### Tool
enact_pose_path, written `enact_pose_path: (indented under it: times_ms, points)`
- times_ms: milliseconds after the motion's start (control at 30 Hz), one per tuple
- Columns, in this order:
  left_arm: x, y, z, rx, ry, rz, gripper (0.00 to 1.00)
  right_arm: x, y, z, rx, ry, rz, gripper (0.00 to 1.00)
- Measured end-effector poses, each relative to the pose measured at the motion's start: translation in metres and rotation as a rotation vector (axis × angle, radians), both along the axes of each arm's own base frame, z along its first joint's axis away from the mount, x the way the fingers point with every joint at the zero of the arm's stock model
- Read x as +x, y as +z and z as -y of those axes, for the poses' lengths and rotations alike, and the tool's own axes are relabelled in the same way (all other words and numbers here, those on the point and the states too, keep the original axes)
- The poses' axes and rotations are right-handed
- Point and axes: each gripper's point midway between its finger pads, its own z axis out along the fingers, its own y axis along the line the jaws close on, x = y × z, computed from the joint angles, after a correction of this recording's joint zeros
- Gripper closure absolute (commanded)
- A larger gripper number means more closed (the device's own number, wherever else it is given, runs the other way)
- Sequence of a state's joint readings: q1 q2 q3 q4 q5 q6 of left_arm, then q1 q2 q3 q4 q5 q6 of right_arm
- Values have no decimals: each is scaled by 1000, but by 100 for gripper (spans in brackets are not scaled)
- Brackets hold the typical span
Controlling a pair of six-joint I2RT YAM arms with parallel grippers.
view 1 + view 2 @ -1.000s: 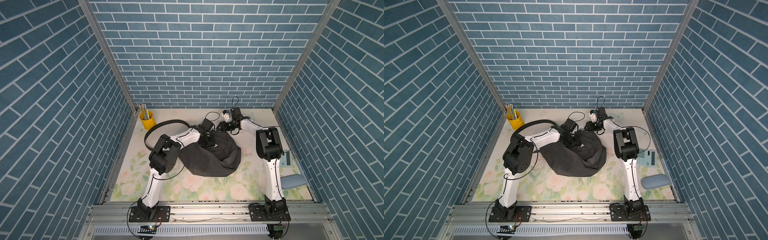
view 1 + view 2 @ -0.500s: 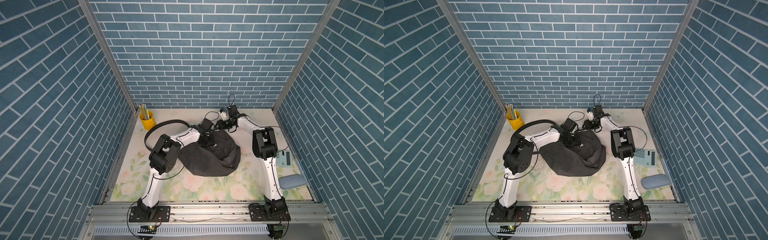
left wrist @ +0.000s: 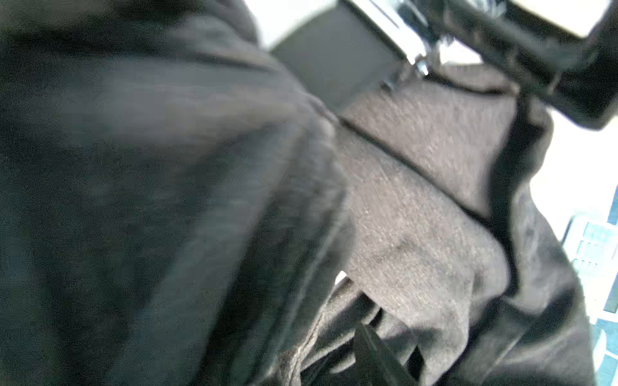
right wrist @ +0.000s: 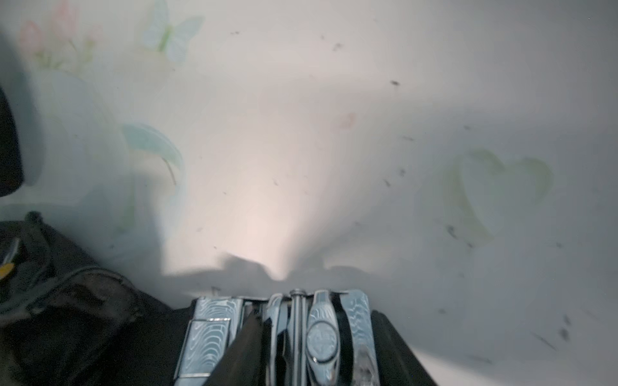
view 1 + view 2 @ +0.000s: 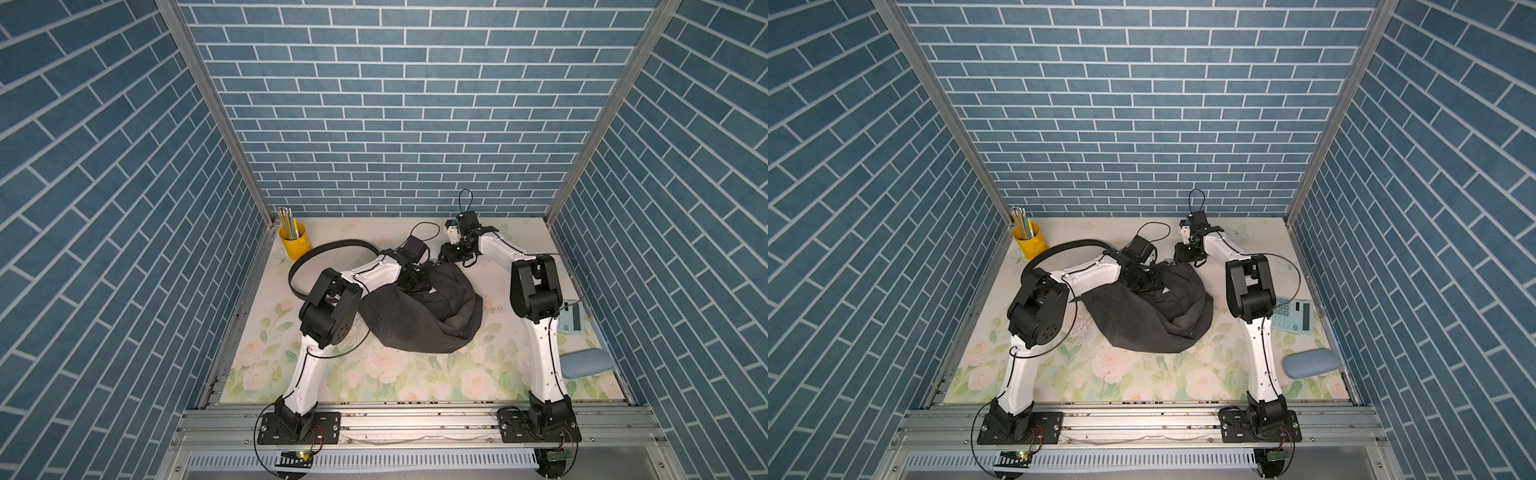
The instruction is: Remove the belt from the trousers
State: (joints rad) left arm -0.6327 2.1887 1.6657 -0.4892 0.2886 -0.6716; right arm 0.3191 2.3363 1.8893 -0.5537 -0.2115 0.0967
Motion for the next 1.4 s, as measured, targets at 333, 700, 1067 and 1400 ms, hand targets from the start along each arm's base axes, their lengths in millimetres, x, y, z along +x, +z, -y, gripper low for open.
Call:
enact_pose_path:
  times_ms: [333, 700, 1067, 1400]
  points:
    - [10, 8, 10, -49, -17, 52, 44, 6, 3, 83, -84, -148, -41, 100]
    - [13, 6, 3, -53, -15, 66, 44, -4, 9, 157, -170, -253, -94, 100]
    - [9, -10, -61, 175, 161, 45, 45, -12, 22, 216, -173, -359, -106, 100]
    - [27, -13, -117, 354, 361, 61, 46, -28, 30, 268, -190, -443, -117, 100]
